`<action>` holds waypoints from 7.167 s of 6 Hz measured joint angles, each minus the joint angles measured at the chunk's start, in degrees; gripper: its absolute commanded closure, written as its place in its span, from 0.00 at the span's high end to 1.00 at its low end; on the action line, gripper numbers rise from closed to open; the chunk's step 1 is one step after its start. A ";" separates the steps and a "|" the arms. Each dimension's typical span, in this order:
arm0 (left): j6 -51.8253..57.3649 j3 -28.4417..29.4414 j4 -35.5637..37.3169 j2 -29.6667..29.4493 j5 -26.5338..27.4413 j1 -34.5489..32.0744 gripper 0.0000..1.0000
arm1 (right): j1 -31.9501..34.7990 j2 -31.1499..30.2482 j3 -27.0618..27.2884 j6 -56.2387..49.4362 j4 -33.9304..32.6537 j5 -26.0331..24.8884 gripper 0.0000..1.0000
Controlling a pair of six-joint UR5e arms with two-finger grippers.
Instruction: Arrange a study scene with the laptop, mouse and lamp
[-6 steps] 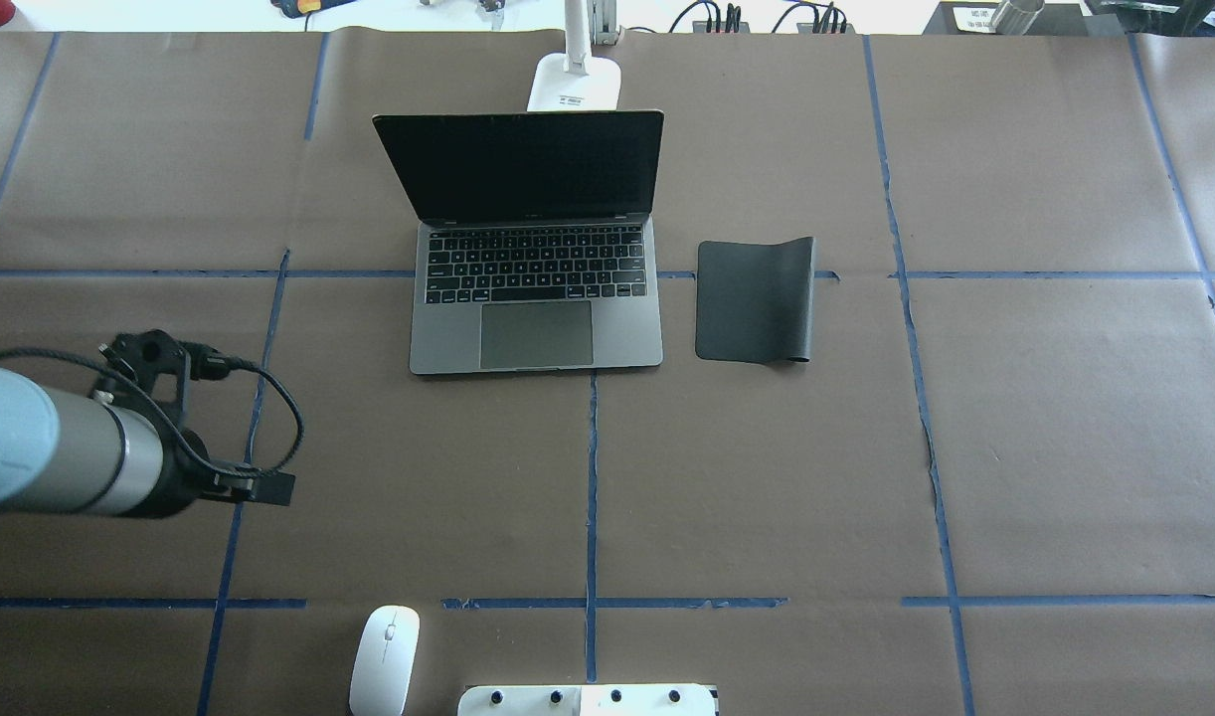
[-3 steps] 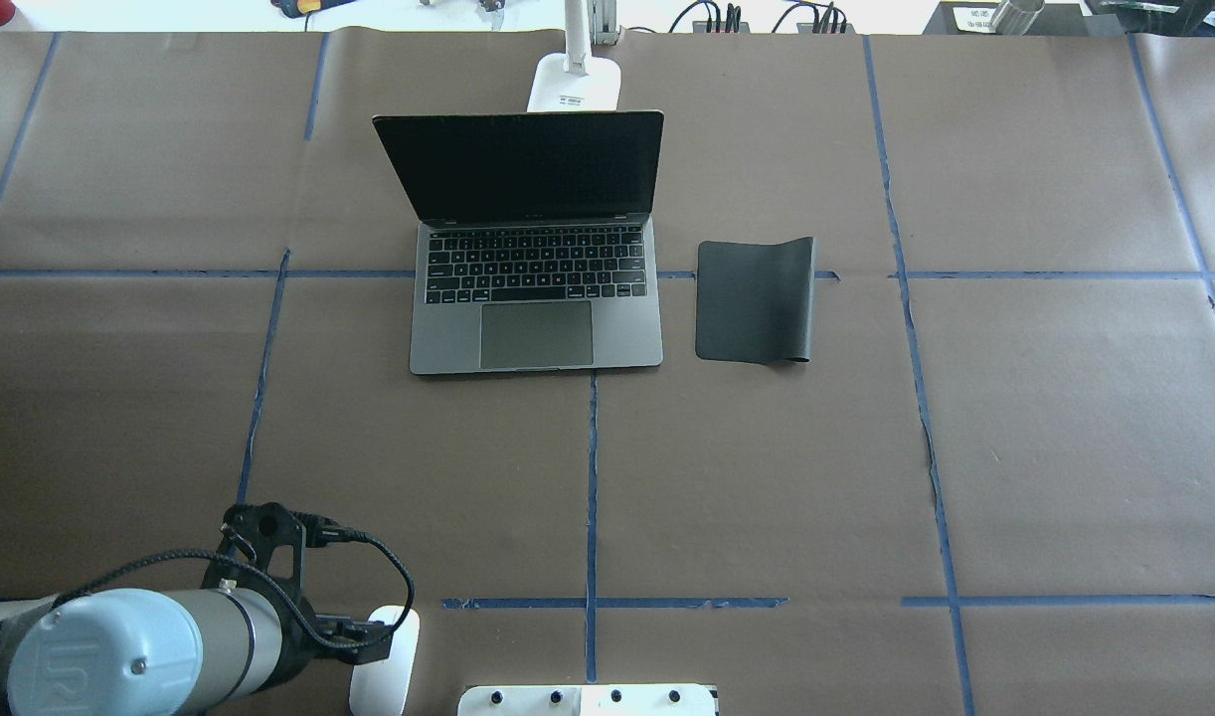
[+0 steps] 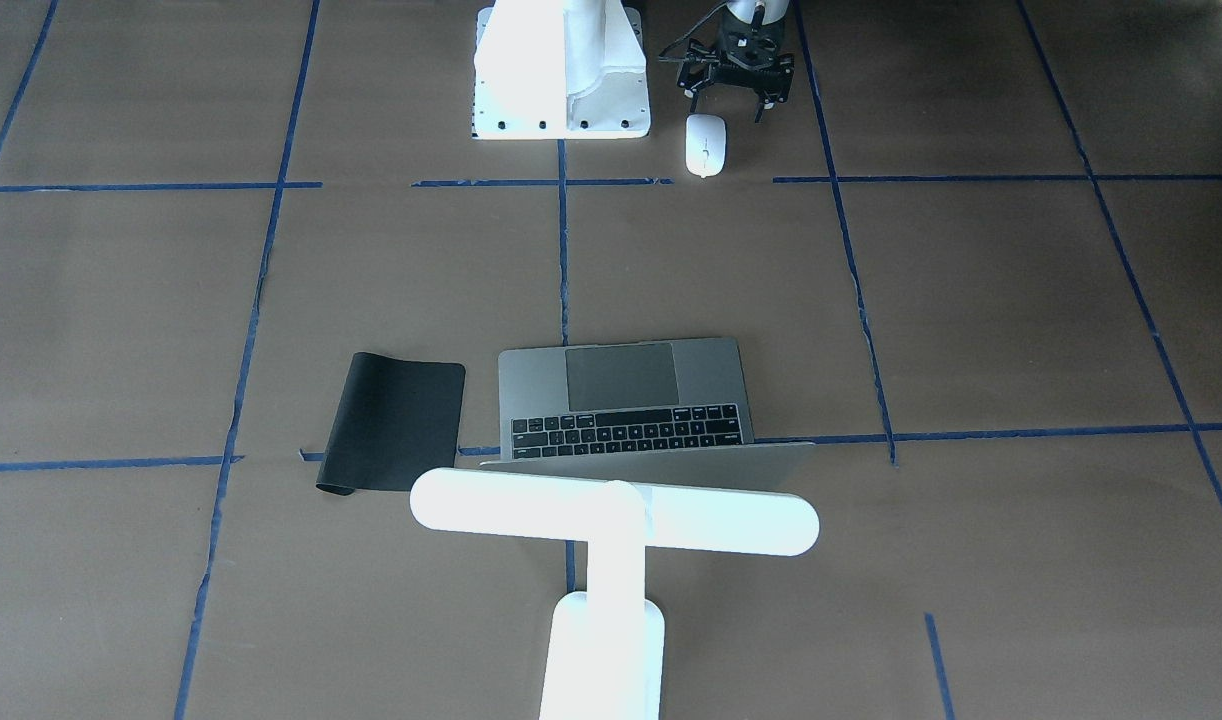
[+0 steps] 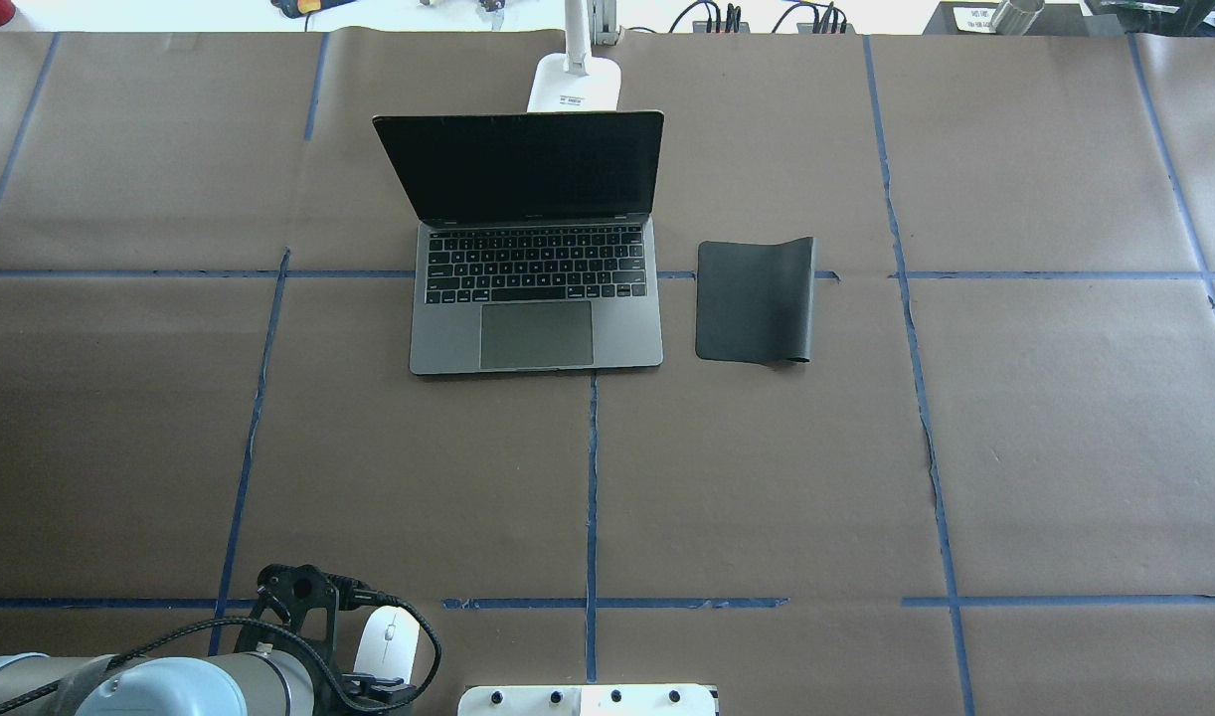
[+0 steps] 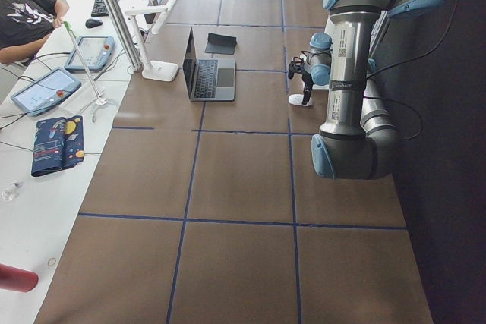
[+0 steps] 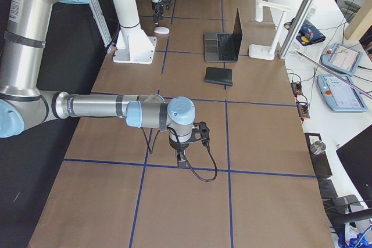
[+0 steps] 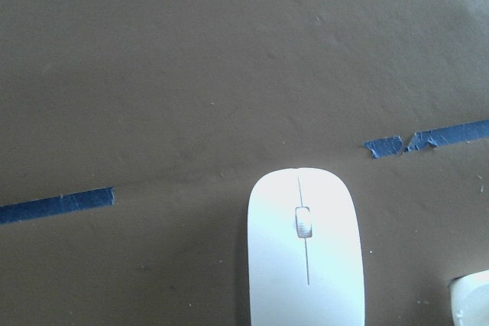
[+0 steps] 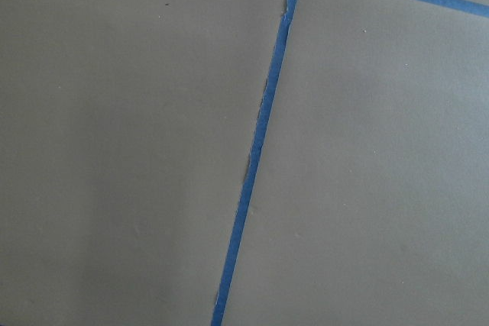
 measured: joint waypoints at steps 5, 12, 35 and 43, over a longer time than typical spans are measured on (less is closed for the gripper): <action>0.23 5.40 0.00 -3.63 0.14 0.12 0.94 | 0.00 -0.12 -0.20 -0.30 -0.06 -0.05 1.00; 0.75 3.33 0.48 -4.05 -0.44 -0.80 0.39 | 0.00 -0.42 0.14 -0.33 0.00 0.19 1.00; -5.88 100.23 -19.60 -83.85 -5.19 -21.06 1.00 | 0.06 -0.58 -0.28 0.61 -0.09 -0.22 1.00; 31.51 48.52 13.35 -55.60 -25.86 -34.48 0.99 | 0.00 0.40 -0.35 0.79 -0.07 0.11 1.00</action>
